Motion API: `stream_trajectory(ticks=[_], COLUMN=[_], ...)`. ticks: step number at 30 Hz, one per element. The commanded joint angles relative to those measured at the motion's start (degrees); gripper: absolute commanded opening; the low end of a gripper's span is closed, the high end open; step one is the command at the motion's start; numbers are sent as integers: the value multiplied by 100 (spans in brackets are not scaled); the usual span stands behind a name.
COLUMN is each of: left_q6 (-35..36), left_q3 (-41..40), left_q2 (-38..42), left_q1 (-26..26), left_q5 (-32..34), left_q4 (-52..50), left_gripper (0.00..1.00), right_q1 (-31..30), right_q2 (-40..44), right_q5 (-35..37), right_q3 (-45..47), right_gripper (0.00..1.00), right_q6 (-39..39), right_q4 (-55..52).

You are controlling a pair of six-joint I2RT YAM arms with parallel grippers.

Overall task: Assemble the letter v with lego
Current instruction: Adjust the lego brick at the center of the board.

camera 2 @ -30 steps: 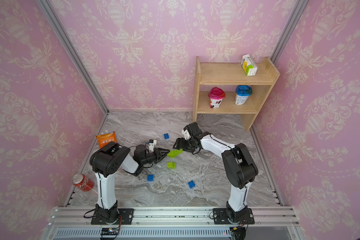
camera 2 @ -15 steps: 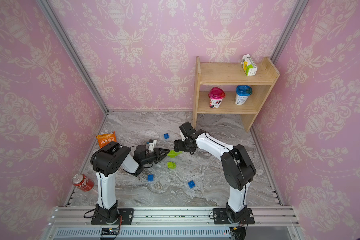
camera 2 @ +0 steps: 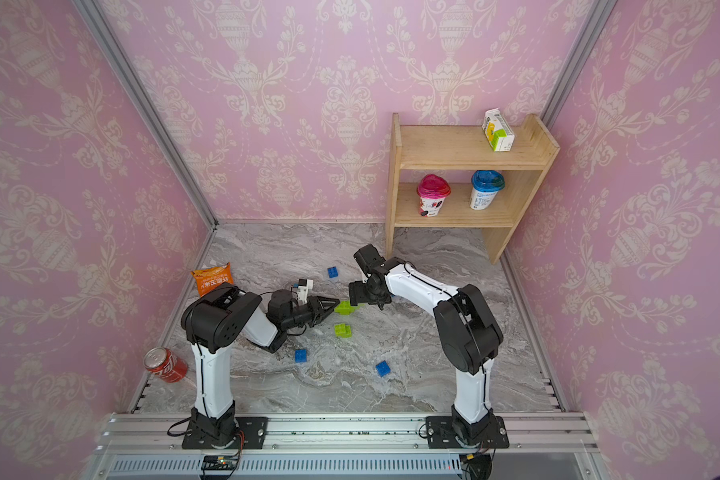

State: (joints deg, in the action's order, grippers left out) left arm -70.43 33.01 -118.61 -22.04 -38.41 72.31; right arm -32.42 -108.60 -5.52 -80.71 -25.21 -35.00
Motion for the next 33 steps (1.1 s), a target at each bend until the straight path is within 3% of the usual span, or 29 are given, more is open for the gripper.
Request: stream_trajectory(ticks=[1,7,17,25,33], left_q6=[21,21,-12,-19,-22], left_q3=[-95,-102,-112,-128,-127], left_q2=[-233,-224,-288,-320,-303], left_q1=[-82,-81,-81,-87,-82], left_q5=[69,70,71,58,58], left_q4=[-640,-642,-552,-510,-500], left_gripper=[25,25,25,26,32], right_q1=[-67,-72,282,447,482], right_q2=[-183,39,478,323,115], right_q5=[119,78,-818,-1645,-1959], right_q3=[-171,-112,411,798,987], right_gripper=[82,82,89,89,89], right_q6=[148,114,-290,-713,-1073], right_q4=[-228,-120,637,1402,1837])
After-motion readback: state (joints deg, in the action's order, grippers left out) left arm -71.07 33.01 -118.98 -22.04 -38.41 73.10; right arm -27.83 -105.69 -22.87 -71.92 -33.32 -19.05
